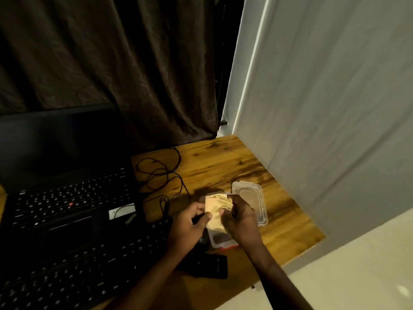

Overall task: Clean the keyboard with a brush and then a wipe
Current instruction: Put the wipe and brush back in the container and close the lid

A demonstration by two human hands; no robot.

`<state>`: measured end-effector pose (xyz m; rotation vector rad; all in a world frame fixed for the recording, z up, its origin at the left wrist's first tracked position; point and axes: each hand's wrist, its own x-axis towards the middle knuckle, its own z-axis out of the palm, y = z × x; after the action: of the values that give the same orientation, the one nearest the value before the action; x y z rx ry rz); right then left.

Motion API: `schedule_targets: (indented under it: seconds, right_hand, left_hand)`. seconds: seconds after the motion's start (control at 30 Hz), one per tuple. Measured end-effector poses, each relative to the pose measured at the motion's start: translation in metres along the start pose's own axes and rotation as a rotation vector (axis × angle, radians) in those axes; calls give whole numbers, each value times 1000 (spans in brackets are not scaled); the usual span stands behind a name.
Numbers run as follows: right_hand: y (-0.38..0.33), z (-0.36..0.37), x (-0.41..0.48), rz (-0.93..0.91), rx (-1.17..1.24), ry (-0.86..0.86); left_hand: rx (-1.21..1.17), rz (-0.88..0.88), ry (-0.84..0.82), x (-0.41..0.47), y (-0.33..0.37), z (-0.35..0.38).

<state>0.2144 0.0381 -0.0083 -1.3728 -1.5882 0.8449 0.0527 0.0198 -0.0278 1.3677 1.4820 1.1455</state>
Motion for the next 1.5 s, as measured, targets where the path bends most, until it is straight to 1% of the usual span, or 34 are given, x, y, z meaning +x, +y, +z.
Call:
schedule_targets:
  seconds: [0.07,0.13,0.2,0.27,0.37,0.47,0.5,0.57,0.63,0.7,0.77,0.8,0.93,1.03,1.1,1.13,1.2,1.27,1.33,1.37,1.43,1.5]
  right_hand:
    - [3,-7,3,-40,-167,35]
    - [4,-10,5,-47,-350,52]
    - [5,-8,9,-41,-501,4]
    - [6,-4,11,2,-524,-85]
    - [7,5,12,61,-579,-202]
    - [7,9,12,125,-781,-348]
    - [7,10,11,113,-864,-380]
    - [4,13,8,69,-1003,-422]
    - [1,16,6,40,-1093,-451]
    - [0,18,6,-7,-1145,-391]
    - [1,18,7,-61,-1168,-348]
    - [4,18,8,-75,-1173,-365]
    - [14,13,11,-24,-1021,-461]
    - [15,6,16,2,-934,-462]
    - [15,-2,17,63,-819,-418]
    - [14,-7,16,65,-765,-362]
    - [10,-14,11,-34,-716,-227]
    - [7,-17,-1,-127,-704,-165]
    - [4,-15,-21,-160,-711,-205]
    - [4,-12,-31,-173,-733,-260]
    - [-2,-9,-49,-164,-783,-446]
    - [-5,-4,-66,-181,-800,-544]
  left_hand:
    - [171,-14,-21,8,1,9]
    - [369,8,-54,11,4,15]
    - [477,28,-124,11,2,20]
    - [523,60,-187,11,-6,21]
    - [566,213,-243,13,-16,23]
    - [651,319,-217,11,-15,25]
    - [670,336,-209,10,-14,25]
    - [708,336,-218,11,-15,25]
    - [733,306,-261,12,-16,24]
    - [743,314,-261,12,-18,24]
    - [727,354,-244,11,-20,25]
    - [699,354,-238,10,-20,25]
    - [517,316,-161,8,-13,24]
    - [495,346,-115,4,-9,17]
    - [526,320,-84,3,-10,10]
    - [533,293,-60,3,-10,6]
    - [536,262,1,2,-13,-4]
    - [517,257,63,-2,-15,-16]
    - [503,257,84,-8,-18,-26]
    - [503,256,83,-11,-19,-29]
    - [508,264,77,-17,-20,-34]
    - [523,277,81,-23,-21,-35]
